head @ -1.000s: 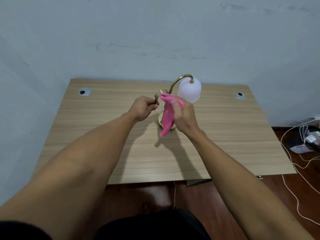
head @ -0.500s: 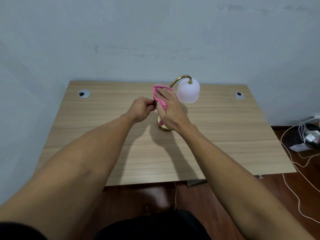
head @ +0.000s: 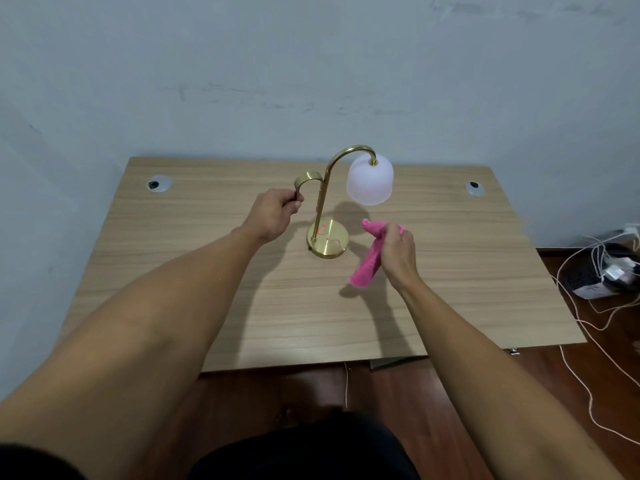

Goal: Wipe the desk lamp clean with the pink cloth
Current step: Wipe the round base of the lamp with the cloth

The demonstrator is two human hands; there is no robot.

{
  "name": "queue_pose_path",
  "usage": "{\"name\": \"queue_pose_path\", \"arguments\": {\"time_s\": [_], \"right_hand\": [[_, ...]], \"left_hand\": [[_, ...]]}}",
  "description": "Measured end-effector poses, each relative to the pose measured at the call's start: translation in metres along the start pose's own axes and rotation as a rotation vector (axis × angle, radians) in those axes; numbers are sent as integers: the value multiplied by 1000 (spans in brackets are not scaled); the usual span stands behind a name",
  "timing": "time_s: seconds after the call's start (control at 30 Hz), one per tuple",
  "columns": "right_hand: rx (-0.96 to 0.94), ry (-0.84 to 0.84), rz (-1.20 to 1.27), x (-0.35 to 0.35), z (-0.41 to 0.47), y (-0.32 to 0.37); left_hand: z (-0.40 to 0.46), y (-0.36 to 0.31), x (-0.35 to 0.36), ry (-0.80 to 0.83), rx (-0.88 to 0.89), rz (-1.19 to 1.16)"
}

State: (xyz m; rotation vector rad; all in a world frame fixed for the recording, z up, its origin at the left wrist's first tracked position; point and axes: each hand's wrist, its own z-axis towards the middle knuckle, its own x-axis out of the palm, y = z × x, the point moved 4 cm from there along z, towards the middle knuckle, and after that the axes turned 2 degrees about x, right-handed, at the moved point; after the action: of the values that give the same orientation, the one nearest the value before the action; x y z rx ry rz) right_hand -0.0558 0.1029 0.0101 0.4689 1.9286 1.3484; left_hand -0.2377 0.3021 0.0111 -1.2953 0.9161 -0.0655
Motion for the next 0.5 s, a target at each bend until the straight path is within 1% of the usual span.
{"name": "queue_pose_path", "arguments": {"time_s": [0.13, 0.23, 0.33, 0.5], "right_hand": [[71, 28, -10, -6, 12, -23], [104, 40, 37, -3, 28, -37], [133, 49, 93, 3, 44, -39], [205, 135, 109, 27, 87, -64]], "left_hand": [[-6, -2, 6, -98, -10, -15], [-14, -1, 16, -155, -25, 19], [-19, 10, 34, -119, -113, 46], [-22, 24, 67, -36, -293, 54]]}}
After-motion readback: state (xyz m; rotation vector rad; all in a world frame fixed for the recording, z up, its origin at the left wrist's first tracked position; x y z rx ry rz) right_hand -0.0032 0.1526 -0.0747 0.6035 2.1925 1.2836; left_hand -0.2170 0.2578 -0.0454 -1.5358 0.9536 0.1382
